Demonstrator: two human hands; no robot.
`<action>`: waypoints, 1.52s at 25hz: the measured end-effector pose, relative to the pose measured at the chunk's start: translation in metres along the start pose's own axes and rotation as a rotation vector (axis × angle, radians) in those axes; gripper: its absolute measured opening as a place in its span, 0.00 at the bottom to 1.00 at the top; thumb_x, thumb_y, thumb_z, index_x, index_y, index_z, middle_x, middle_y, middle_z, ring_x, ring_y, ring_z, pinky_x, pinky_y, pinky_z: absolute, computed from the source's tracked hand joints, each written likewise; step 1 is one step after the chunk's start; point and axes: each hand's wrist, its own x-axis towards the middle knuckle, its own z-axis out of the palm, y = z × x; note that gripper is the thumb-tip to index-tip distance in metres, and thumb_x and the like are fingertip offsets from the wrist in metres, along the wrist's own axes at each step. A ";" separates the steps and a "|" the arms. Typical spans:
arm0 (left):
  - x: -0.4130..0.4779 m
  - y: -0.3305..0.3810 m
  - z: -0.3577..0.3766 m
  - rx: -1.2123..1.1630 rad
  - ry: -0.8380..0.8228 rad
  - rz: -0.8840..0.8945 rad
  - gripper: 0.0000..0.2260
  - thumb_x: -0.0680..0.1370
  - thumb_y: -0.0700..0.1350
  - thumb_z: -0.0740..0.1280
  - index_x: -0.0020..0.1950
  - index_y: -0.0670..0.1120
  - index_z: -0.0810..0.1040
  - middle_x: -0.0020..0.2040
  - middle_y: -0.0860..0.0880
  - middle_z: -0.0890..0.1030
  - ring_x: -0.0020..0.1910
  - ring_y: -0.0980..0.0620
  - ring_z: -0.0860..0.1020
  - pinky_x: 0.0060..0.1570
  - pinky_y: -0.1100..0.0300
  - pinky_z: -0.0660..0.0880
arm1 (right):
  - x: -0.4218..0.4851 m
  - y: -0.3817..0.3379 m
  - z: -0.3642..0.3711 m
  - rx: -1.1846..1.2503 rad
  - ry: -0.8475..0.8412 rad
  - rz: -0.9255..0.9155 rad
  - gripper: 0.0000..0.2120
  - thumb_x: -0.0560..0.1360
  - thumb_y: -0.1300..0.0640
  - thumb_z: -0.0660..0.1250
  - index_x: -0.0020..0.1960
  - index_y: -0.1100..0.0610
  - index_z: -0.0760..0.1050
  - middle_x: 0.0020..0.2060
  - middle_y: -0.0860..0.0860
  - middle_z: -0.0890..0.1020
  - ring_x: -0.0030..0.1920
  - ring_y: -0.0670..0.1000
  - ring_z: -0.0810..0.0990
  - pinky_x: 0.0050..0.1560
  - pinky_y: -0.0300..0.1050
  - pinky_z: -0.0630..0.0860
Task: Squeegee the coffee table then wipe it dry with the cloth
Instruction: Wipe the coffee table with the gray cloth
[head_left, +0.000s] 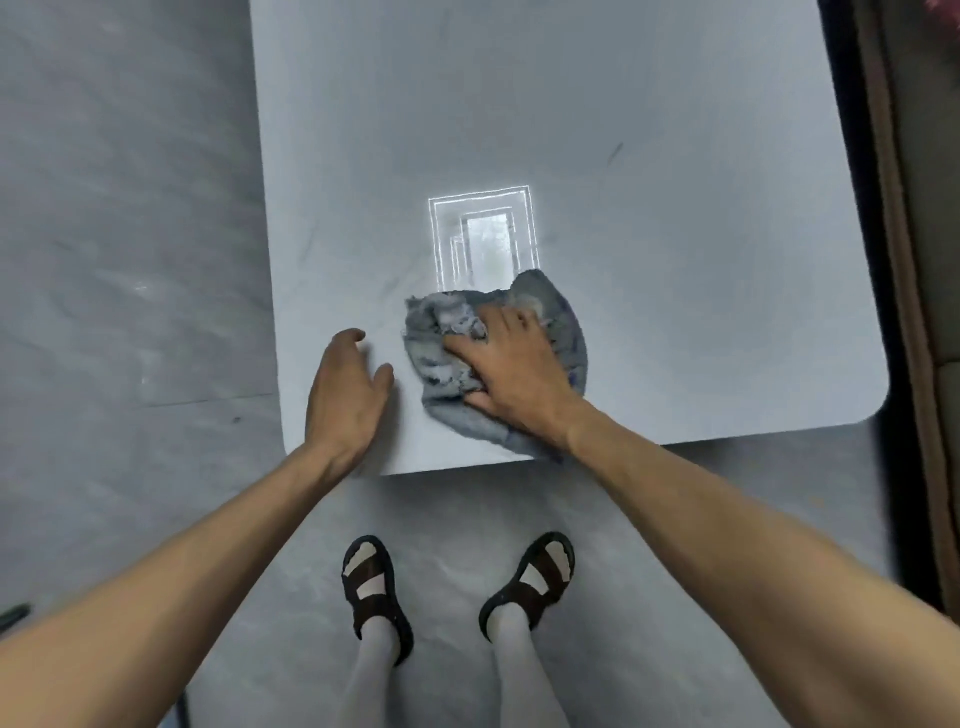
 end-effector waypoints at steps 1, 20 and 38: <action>0.003 -0.009 -0.005 0.000 0.004 -0.001 0.23 0.78 0.48 0.62 0.72 0.45 0.63 0.71 0.45 0.71 0.66 0.43 0.72 0.64 0.50 0.69 | -0.001 0.017 -0.009 -0.031 -0.041 -0.145 0.25 0.70 0.38 0.60 0.65 0.46 0.70 0.53 0.60 0.76 0.53 0.61 0.73 0.56 0.57 0.68; -0.011 -0.121 -0.062 -0.364 -0.010 -0.256 0.18 0.77 0.42 0.64 0.66 0.47 0.69 0.60 0.46 0.79 0.56 0.50 0.77 0.52 0.60 0.70 | 0.062 -0.150 0.046 -0.018 -0.118 -0.195 0.24 0.73 0.38 0.59 0.65 0.49 0.72 0.51 0.59 0.77 0.51 0.59 0.74 0.53 0.53 0.69; -0.084 -0.128 -0.016 -1.009 -0.543 -0.470 0.22 0.73 0.45 0.73 0.66 0.43 0.75 0.60 0.47 0.82 0.59 0.48 0.80 0.64 0.54 0.73 | 0.006 -0.194 0.023 0.175 -0.006 0.905 0.33 0.65 0.38 0.68 0.64 0.52 0.65 0.50 0.53 0.83 0.50 0.58 0.82 0.46 0.48 0.71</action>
